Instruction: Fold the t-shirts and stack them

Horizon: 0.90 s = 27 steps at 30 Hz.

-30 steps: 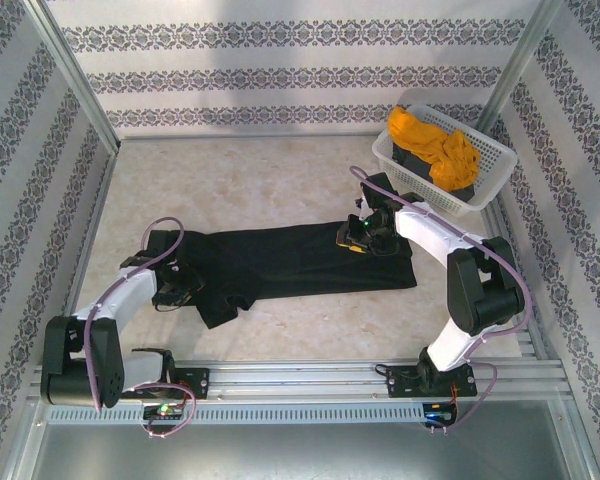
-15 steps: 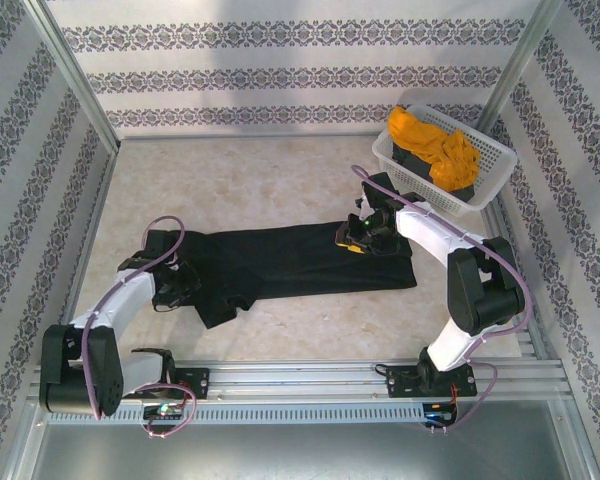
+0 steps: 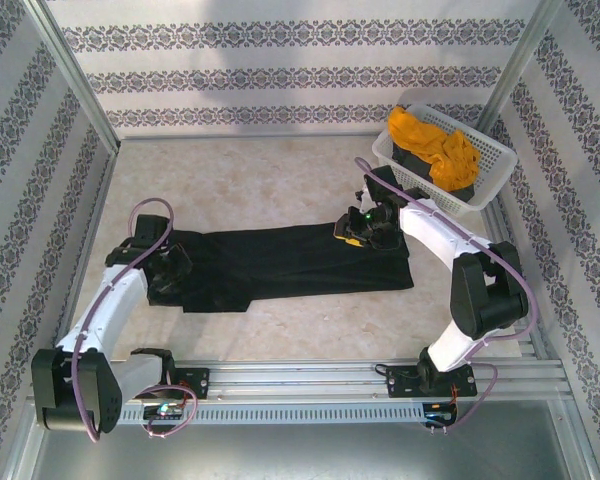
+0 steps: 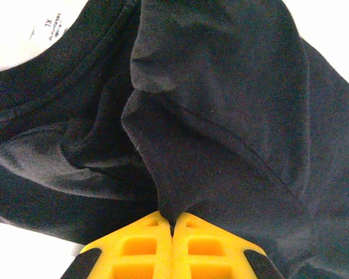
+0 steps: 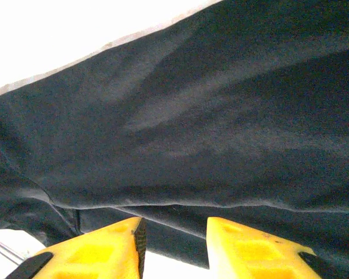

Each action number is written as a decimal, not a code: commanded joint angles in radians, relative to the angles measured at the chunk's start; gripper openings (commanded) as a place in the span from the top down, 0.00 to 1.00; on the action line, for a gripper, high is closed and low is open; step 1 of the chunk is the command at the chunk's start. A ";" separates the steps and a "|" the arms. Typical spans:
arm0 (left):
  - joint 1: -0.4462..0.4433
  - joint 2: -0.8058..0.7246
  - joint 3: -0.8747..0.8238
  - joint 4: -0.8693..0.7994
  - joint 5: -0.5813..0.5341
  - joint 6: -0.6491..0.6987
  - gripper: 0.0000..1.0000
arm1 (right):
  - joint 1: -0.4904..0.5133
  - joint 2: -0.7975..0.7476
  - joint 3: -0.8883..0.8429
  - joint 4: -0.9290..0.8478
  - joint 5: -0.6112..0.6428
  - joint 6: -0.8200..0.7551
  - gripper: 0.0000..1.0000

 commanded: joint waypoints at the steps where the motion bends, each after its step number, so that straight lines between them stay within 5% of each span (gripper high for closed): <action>1: 0.014 0.040 0.056 -0.062 -0.038 0.031 1.00 | -0.010 -0.020 0.011 -0.025 -0.014 -0.007 0.65; 27: 0.056 0.386 0.327 -0.086 -0.102 0.188 1.00 | -0.038 -0.047 -0.092 -0.006 0.059 -0.004 0.66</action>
